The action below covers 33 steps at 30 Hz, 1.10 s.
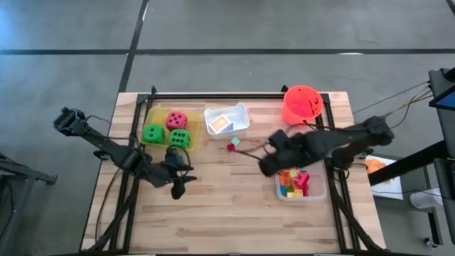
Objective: Pick & Place Toys
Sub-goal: Put the red game piece into the transparent bin
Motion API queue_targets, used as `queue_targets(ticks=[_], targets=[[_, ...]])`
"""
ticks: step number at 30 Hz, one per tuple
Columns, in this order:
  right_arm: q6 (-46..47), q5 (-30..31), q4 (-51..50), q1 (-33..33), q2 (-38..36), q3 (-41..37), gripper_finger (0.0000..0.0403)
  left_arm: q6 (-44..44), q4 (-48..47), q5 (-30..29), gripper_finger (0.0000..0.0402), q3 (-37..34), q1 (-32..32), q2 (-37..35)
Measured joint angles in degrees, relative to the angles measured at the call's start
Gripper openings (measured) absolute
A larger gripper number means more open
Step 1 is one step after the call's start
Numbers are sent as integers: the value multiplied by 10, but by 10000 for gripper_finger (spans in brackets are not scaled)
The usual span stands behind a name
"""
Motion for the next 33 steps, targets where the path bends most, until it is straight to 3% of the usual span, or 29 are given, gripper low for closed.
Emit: queue_targets(ticks=[5, 12, 27, 33], targets=[[-75, 46, 9, -83, 83, 68, 350, -9, -32, 9, 163, 0, -9, -2], [-127, 4, 56, -172, 197, 116, 350, -10, -62, 25, 110, 0, -52, -2], [-135, -35, 71, -204, 398, 273, 350, -15, -60, 24, 102, -1, -88, -2], [-137, -74, 67, -205, 445, 283, 350, -15, -58, 24, 102, -7, -104, -2]])
